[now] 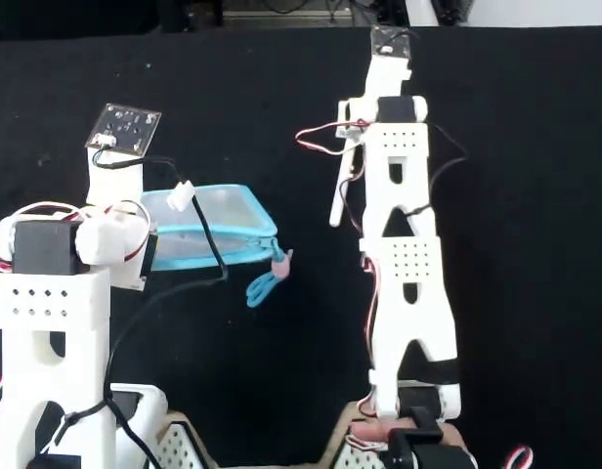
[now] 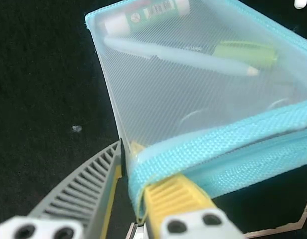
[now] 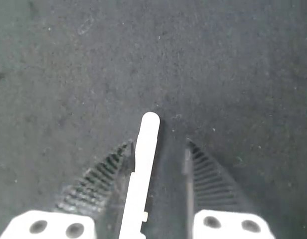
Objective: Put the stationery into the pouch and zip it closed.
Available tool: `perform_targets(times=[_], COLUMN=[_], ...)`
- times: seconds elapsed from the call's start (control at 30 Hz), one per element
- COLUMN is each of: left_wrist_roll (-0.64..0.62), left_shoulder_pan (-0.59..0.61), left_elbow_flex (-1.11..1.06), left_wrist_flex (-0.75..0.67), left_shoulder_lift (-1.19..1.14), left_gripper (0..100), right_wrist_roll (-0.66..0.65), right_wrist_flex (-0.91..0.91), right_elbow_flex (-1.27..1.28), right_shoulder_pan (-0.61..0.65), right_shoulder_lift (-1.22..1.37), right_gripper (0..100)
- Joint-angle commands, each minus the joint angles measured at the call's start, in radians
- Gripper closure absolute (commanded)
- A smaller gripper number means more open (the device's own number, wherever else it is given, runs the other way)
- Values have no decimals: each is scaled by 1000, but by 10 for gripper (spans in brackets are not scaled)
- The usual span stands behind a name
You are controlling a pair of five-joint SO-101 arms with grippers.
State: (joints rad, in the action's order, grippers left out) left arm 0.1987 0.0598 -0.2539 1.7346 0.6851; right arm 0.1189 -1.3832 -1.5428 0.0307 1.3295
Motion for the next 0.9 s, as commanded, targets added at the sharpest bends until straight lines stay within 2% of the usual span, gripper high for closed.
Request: perform_targets(times=[0.0, 0.37, 0.43, 0.5, 0.57, 0.63, 0.87], left_wrist_roll=[-9, -9, -9, -9, -9, -9, -9], left_shoulder_pan=[-12, -12, -10, -10, -7, -5, -10], left_elbow_flex=[-2, -2, -2, -2, -2, -2, 2], left_wrist_flex=[15, 14, 14, 14, 14, 14, 11], left_shoulder_lift=[3, 3, 3, 3, 3, 3, 3], left_gripper=[970, 970, 970, 970, 970, 970, 970], right_wrist_roll=[-3, -6, -6, -8, -5, -9, -11], right_wrist_flex=[75, 199, 196, 186, 144, 94, -144], right_elbow_flex=[2, 179, 182, 173, 125, 61, -131], right_shoulder_pan=[-12, -6, -11, -23, -35, -46, -51], right_shoulder_lift=[-15, -16, -19, -24, -24, -21, -22], right_gripper=[812, 813, 864, 990, 965, 991, 988])
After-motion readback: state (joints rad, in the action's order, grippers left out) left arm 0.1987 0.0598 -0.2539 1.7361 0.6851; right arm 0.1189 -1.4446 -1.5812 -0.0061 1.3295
